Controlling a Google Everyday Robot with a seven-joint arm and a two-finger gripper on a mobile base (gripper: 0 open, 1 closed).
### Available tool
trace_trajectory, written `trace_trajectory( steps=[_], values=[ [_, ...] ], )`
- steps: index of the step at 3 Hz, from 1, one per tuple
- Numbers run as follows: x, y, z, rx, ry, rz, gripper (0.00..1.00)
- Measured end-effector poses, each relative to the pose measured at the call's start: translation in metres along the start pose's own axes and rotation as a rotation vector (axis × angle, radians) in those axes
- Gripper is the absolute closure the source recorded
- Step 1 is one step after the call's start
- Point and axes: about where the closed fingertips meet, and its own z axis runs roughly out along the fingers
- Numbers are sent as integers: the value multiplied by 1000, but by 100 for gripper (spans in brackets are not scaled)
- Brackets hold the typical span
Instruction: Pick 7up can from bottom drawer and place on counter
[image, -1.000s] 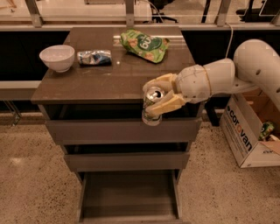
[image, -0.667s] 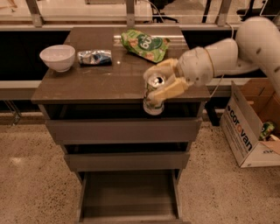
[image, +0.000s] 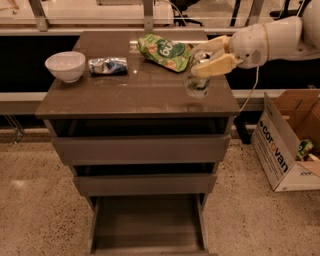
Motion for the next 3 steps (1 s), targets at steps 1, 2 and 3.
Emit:
trace_trajectory(
  steps=[1, 2, 3],
  values=[
    [12, -34, -20, 134, -10, 81, 100],
    [30, -54, -19, 183, 7, 158, 84],
    [33, -57, -16, 184, 10, 173, 59]
  ],
)
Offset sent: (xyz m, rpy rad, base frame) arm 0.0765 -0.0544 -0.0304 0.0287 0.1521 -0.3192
